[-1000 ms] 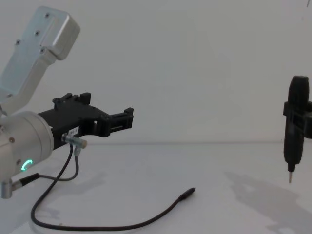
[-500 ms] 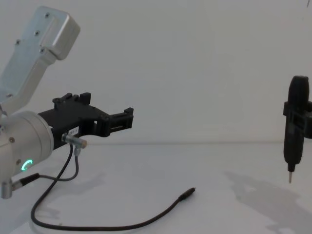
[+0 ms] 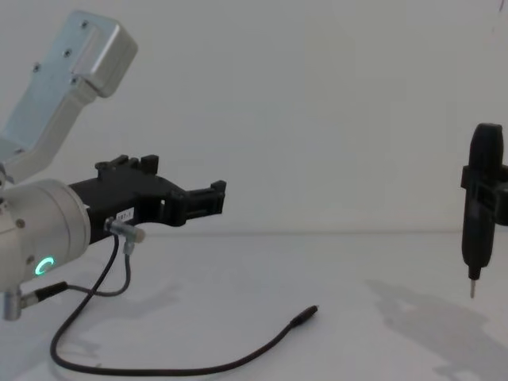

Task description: Pick up the data cable with the one hand.

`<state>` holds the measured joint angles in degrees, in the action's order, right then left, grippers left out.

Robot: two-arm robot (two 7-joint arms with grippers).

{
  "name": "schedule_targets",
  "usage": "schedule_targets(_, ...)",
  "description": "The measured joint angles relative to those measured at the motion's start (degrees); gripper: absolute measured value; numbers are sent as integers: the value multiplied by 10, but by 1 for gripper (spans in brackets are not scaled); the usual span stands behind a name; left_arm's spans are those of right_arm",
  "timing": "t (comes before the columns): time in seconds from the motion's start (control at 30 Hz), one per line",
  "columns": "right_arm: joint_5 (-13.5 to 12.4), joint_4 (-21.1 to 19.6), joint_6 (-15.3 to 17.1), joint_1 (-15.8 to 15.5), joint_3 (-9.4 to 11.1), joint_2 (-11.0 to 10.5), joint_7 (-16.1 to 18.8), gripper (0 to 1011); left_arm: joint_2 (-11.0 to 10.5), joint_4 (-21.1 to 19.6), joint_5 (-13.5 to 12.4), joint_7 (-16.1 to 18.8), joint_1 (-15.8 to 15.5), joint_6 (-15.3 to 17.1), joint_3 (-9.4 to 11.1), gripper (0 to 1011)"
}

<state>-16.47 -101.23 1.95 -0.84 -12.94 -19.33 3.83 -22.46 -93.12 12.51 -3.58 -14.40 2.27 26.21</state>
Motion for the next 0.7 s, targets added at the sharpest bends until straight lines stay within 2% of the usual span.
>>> schedule_targets(0.37, 0, 0, 0, 0, 0, 0, 0, 284, -26, -16, 32, -75, -10, 44, 4, 1001)
schedule_targets(0.53, 0, 0, 0, 0, 0, 0, 0, 284, -51, -33, 56, -129, -13, 79, 5, 1001)
schedule_targets(0.6, 0, 0, 0, 0, 0, 0, 0, 284, -54, -36, 59, -135, -13, 83, 5, 1002)
schedule_targets(0.7, 0, 0, 0, 0, 0, 0, 0, 283, -71, -46, 70, -162, -14, 100, 6, 1001)
